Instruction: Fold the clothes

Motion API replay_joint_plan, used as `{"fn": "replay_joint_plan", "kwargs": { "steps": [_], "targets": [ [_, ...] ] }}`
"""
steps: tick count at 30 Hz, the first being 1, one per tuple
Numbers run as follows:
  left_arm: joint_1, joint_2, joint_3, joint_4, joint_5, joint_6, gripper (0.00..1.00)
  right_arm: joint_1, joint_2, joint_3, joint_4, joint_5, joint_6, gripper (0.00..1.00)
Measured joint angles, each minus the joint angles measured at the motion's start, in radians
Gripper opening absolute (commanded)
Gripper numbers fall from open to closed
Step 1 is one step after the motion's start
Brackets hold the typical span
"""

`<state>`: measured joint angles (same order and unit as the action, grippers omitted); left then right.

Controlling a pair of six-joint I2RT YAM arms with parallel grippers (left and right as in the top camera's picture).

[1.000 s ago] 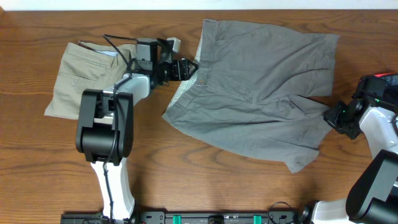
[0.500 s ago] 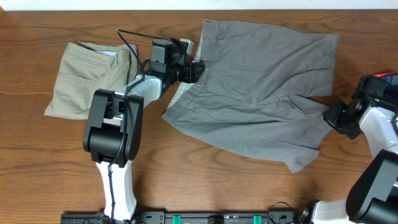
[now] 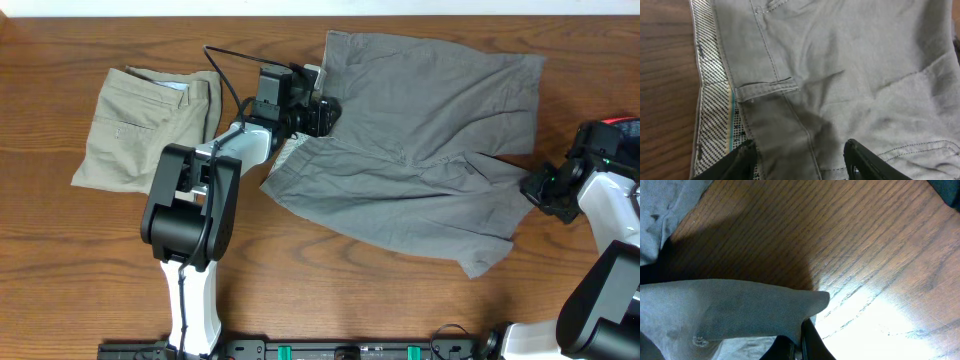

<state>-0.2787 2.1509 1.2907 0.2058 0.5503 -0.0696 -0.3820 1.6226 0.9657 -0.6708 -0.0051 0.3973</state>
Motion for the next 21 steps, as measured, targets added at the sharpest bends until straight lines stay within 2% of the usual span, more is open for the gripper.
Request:
{"fn": "replay_joint_plan", "kwargs": {
  "steps": [3, 14, 21],
  "targets": [
    [0.001, 0.0, 0.0, 0.0, 0.0, 0.001, 0.49, 0.0, 0.0, 0.0, -0.002, 0.0, 0.0, 0.04],
    [0.001, 0.0, 0.0, -0.026, -0.042, 0.008, 0.52, 0.0, 0.0, 0.0, -0.012, -0.002, 0.0, 0.04],
    [-0.002, 0.0, 0.0, -0.041, -0.055, 0.008, 0.47, 0.0, 0.0, 0.0, -0.011, -0.002, 0.0, 0.04]
  ]
}}
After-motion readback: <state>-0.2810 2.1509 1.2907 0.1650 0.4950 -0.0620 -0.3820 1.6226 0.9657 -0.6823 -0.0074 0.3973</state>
